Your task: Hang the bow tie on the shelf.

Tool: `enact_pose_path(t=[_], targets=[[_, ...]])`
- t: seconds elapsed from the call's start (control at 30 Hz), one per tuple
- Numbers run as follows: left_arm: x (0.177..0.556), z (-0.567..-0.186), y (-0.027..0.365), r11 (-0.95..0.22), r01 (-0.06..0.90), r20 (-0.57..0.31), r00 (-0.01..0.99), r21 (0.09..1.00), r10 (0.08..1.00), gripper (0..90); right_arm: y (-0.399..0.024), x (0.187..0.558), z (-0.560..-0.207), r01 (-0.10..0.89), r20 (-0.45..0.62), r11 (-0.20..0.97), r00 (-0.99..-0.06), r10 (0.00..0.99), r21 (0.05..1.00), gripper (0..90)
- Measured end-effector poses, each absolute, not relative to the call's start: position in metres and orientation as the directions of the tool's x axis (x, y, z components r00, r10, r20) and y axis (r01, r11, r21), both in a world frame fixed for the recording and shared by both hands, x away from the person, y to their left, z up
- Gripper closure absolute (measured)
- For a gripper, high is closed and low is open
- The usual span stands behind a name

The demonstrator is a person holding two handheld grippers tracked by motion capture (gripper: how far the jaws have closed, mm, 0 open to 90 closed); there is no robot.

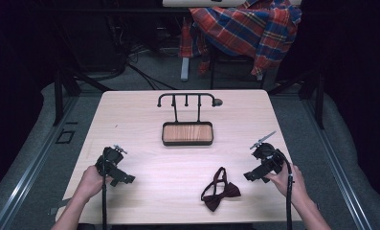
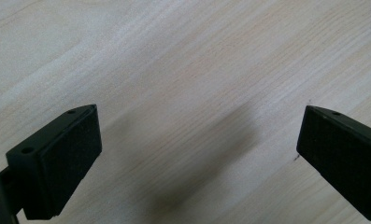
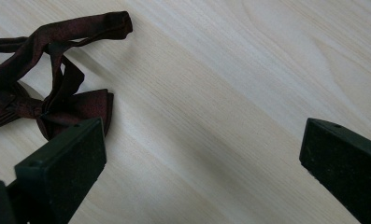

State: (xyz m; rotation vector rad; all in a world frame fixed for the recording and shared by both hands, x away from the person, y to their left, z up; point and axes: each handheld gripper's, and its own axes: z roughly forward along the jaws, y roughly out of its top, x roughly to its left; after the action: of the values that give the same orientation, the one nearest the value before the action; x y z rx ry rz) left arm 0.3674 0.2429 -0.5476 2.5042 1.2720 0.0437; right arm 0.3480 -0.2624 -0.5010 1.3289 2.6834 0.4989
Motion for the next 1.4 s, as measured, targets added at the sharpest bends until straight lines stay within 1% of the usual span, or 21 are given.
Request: enact_pose_path(t=[0.1,0.23,0.27,0.3,0.53,0.67,0.77,0.83,0.93,1.03,1.4], targets=[[0.367,-0.548,0.243,-0.547,0.779,-0.121,0.602,0.306,0.789,0.1,-0.261,0.348,-0.502,0.758,0.047,0.555,-0.604,0.796,0.343,0.1],[0.367,-0.548,0.243,-0.545,0.781,-0.122,0.6,0.306,0.791,0.1,-0.26,0.348,-0.502,0.753,0.061,0.564,-0.616,0.785,0.339,0.0],[0.368,-0.548,0.243,-0.546,0.779,-0.119,0.601,0.309,0.79,0.1,-0.258,0.347,-0.505,0.755,0.061,0.539,-0.6,0.798,0.373,0.0],[0.368,-0.548,0.243,-0.545,0.779,-0.121,0.601,0.308,0.79,0.1,-0.258,0.348,-0.502,0.749,0.057,0.571,-0.622,0.781,0.336,0.0],[0.367,-0.547,0.243,-0.545,0.78,-0.121,0.6,0.309,0.791,0.1,-0.254,0.348,-0.502,0.741,0.06,0.576,-0.63,0.774,0.346,0.0],[0.367,-0.547,0.243,-0.545,0.778,-0.122,0.602,0.311,0.789,0.1,-0.251,0.348,-0.501,0.73,0.046,0.599,-0.646,0.762,0.33,0.0],[0.367,-0.547,0.243,-0.548,0.777,-0.119,0.604,0.309,0.788,0.1,-0.248,0.346,-0.503,0.73,0.057,0.584,-0.64,0.766,0.356,0.0],[0.367,-0.547,0.243,-0.548,0.777,-0.12,0.603,0.309,0.789,0.1,-0.247,0.347,-0.502,0.725,0.052,0.599,-0.651,0.758,0.339,0.0],[0.367,-0.547,0.243,-0.549,0.777,-0.119,0.604,0.309,0.788,0.1,-0.246,0.346,-0.503,0.726,0.051,0.594,-0.647,0.761,0.347,0.0],[0.367,-0.547,0.242,-0.547,0.778,-0.121,0.603,0.309,0.789,0.1,-0.244,0.347,-0.502,0.716,0.04,0.613,-0.66,0.75,0.334,0.0],[0.367,-0.548,0.242,-0.546,0.779,-0.123,0.602,0.31,0.789,0.1,-0.234,0.345,-0.503,0.707,0.064,0.616,-0.673,0.737,0.348,0.0]])
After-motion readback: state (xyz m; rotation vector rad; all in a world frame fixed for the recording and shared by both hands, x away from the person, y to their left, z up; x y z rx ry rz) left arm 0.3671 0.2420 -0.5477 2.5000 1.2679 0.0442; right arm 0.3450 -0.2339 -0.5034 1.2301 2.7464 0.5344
